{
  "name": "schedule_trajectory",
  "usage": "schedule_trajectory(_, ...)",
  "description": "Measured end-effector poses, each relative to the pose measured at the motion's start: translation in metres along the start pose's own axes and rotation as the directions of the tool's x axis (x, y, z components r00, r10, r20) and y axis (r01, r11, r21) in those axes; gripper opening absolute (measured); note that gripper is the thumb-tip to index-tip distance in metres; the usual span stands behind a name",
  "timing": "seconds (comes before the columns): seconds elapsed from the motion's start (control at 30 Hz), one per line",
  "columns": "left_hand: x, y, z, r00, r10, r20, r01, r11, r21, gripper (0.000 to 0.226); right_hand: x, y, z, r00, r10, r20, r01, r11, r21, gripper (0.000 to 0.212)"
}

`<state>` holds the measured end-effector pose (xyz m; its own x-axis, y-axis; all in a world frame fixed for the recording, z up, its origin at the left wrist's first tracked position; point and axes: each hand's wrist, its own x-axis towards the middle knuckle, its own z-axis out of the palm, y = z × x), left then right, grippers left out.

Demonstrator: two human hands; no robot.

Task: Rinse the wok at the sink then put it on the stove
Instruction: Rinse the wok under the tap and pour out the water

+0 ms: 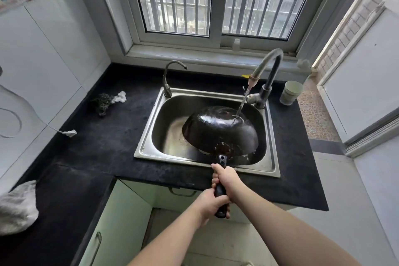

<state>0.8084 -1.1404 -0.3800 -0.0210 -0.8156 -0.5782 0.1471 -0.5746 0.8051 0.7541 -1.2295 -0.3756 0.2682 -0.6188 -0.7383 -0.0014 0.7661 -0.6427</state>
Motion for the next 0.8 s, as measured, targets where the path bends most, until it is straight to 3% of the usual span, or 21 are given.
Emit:
schedule_trajectory(0.4,0.013,-0.013,-0.002,1.000,-0.006,0.001,0.006,0.999,0.051,0.010,0.015,0.008,-0.007,1.000,-0.012,-0.012,0.012,1.000,-0.016,0.030)
schedule_trajectory(0.8,0.018,-0.007,-0.004,1.000,0.016,0.010,-0.017,0.998,0.065,0.011,0.018,0.002,-0.006,1.000,-0.016,-0.012,0.016,1.000,-0.016,0.027)
